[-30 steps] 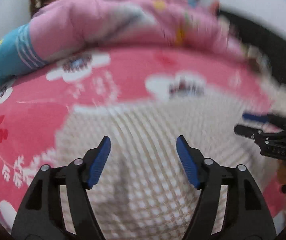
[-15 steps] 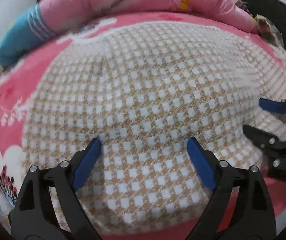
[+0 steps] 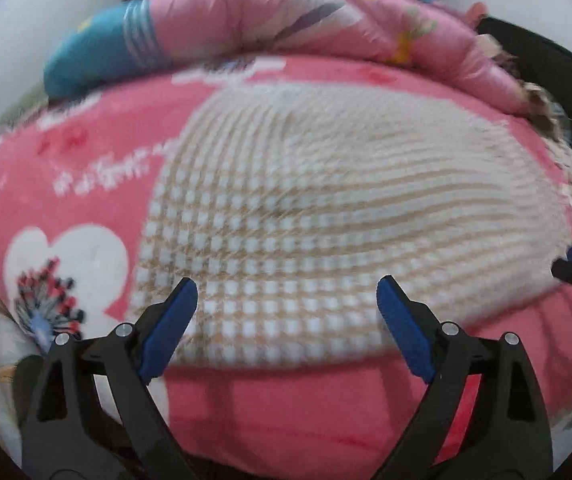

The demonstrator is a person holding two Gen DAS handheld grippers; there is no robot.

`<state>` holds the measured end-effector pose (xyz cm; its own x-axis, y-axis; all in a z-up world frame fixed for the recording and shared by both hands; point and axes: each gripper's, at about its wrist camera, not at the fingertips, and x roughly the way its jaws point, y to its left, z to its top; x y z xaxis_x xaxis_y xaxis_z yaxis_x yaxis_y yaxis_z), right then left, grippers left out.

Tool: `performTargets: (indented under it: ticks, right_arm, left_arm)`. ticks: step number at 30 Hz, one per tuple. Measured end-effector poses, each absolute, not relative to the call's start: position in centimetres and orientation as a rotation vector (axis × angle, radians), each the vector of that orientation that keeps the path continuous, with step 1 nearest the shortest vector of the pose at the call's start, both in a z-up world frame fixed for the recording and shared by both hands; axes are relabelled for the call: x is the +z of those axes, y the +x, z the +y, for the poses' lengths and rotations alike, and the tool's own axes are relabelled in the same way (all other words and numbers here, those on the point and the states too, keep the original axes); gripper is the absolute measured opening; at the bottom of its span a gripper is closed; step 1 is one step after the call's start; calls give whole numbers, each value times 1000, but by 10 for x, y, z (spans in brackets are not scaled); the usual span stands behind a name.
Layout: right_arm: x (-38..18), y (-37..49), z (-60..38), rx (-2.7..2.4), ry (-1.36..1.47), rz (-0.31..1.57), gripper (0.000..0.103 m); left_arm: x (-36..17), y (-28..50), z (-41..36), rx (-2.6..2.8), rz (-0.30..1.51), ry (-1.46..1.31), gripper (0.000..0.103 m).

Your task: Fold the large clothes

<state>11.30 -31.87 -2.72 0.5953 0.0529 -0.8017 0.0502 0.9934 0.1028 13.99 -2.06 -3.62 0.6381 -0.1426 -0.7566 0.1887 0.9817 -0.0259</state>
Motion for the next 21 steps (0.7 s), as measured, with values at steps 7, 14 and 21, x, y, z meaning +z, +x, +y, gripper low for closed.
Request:
performTargets:
  ticks: [7, 14, 21]
  right_arm:
    - [12, 67, -264, 38, 84, 768, 96]
    - [29, 24, -243, -74, 52, 680, 96]
    - [22, 15, -219, -196, -29, 724, 96]
  left_arm:
    - [3, 79, -30, -194, 774, -10, 95]
    - [6, 37, -23, -129, 755, -37, 95]
    - [13, 33, -27, -51, 788, 25, 95]
